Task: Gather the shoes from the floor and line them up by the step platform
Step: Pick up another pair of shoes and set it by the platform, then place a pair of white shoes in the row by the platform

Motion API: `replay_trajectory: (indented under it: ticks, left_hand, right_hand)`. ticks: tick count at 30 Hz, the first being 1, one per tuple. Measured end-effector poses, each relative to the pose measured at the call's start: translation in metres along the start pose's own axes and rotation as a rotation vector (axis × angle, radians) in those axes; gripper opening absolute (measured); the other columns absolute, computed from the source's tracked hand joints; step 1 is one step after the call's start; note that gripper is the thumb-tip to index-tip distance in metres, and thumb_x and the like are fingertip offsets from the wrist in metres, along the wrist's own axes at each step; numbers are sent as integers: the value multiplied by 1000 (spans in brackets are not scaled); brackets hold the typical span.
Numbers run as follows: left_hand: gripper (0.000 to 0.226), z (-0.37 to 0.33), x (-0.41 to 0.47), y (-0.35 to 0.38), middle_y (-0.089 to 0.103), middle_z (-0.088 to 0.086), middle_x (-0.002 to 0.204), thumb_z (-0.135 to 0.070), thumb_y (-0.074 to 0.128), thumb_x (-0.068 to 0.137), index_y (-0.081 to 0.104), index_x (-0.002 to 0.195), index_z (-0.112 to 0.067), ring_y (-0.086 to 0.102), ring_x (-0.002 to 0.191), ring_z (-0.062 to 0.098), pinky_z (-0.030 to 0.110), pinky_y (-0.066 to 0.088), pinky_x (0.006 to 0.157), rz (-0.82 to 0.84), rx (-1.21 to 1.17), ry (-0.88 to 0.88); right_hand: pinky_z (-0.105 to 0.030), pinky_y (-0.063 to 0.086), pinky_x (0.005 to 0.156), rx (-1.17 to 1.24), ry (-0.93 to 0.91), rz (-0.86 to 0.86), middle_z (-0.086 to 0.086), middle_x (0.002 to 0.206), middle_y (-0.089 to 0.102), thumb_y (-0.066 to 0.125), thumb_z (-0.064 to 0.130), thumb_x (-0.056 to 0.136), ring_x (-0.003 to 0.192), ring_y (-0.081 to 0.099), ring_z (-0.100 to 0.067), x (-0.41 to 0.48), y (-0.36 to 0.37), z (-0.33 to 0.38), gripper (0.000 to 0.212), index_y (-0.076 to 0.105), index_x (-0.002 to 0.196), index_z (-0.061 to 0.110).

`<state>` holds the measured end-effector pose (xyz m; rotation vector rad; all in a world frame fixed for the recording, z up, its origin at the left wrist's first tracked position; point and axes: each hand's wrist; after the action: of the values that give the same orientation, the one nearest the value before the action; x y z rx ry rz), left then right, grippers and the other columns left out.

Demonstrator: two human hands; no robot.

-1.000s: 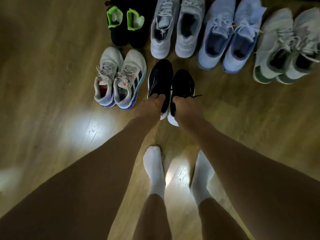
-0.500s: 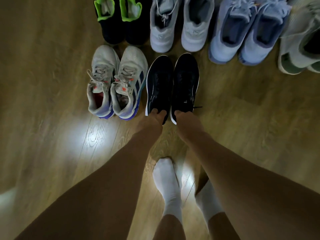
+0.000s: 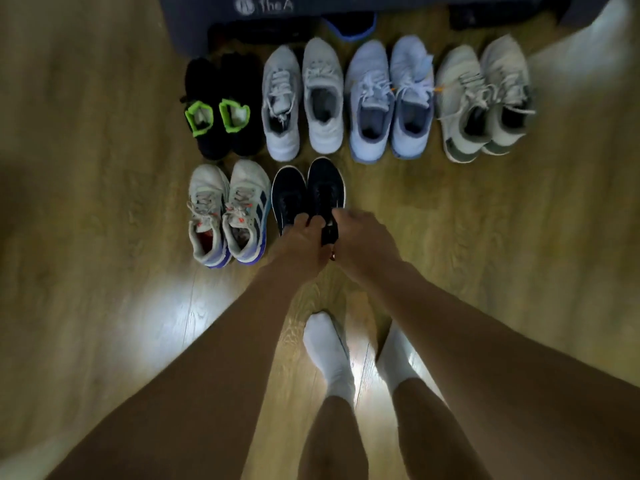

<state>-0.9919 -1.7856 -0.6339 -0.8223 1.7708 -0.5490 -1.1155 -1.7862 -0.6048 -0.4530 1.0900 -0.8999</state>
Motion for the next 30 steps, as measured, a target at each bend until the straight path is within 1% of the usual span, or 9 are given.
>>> replay_trajectory:
  ticks: [3, 6, 8, 12, 16, 20, 23, 26, 30]
  left_hand:
    - [52, -53, -37, -81, 34, 11, 144, -39, 52, 91, 41, 136, -14, 46, 120, 36, 47, 43, 94, -119, 162, 156]
    - [56, -107, -83, -160, 32, 13, 149, -48, 47, 90, 40, 139, -21, 38, 131, 35, 49, 36, 104, -198, 208, 282]
    - [57, -143, -120, -200, 29, 13, 152, -49, 45, 89, 40, 140, -24, 34, 135, 35, 51, 31, 107, -268, 209, 362]
    - [56, -209, -203, -256, 25, 9, 155, -47, 49, 92, 38, 143, -26, 28, 139, 31, 50, 26, 111, -344, 241, 558]
    - [57, -280, -294, -290, 19, 9, 158, -46, 46, 93, 33, 145, -28, 24, 141, 33, 55, 21, 113, -374, 280, 833]
    - [56, -353, -387, -298, 12, 6, 159, -47, 40, 95, 28, 146, -30, 16, 144, 31, 53, 13, 117, -365, 323, 1024]
    - [54, -402, -457, -283, 14, 5, 159, -47, 39, 94, 30, 145, -32, 16, 144, 29, 52, 12, 117, -367, 362, 1170]
    - [54, -443, -524, -247, 16, 5, 158, -47, 38, 94, 30, 145, -33, 16, 144, 28, 51, 11, 116, -343, 412, 1312]
    - [54, -490, -623, -170, 19, 5, 158, -46, 39, 93, 30, 145, -33, 20, 143, 29, 52, 14, 117, -273, 445, 1492]
  right_hand:
    - [-41, 39, 90, -78, 38, -166, -8, 127, 49, 46, 25, 92, 118, 46, -30, -53, -77, 20, 35, 44, 126, 14]
    - [-45, 31, 106, -55, 78, -327, -9, 145, 39, 45, 26, 91, 136, 33, -29, -114, -157, 41, 51, 34, 140, 15]
    - [-45, 23, 113, -55, 116, -436, -8, 153, 30, 45, 30, 92, 143, 21, -25, -161, -201, 50, 59, 27, 147, 16]
    - [-46, 19, 115, -48, 311, -686, -6, 156, 25, 39, 45, 95, 145, 17, -24, -265, -263, 61, 61, 26, 149, 20]
    - [-49, 19, 116, -37, 464, -845, -8, 155, 27, 35, 50, 96, 145, 18, -26, -383, -299, 71, 59, 27, 147, 21]
    - [-49, 20, 116, -39, 603, -999, -6, 156, 26, 32, 56, 95, 146, 16, -25, -504, -314, 79, 64, 25, 149, 22]
    - [-49, 21, 116, -18, 725, -1108, -5, 156, 27, 30, 60, 92, 146, 17, -25, -594, -311, 77, 66, 26, 148, 24]
    - [-49, 20, 116, 6, 853, -1182, -4, 156, 26, 30, 60, 91, 146, 17, -24, -681, -289, 67, 65, 28, 147, 26]
    - [-49, 21, 115, 43, 1033, -1251, -3, 157, 25, 34, 56, 93, 146, 18, -24, -797, -237, 52, 63, 27, 148, 26]
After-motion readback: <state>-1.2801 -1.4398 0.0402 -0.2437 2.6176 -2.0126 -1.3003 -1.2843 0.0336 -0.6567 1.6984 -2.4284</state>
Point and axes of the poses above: each hand's wrist, its own x-axis towards the middle knuckle, its own y-axis out of the palm, z = x × y
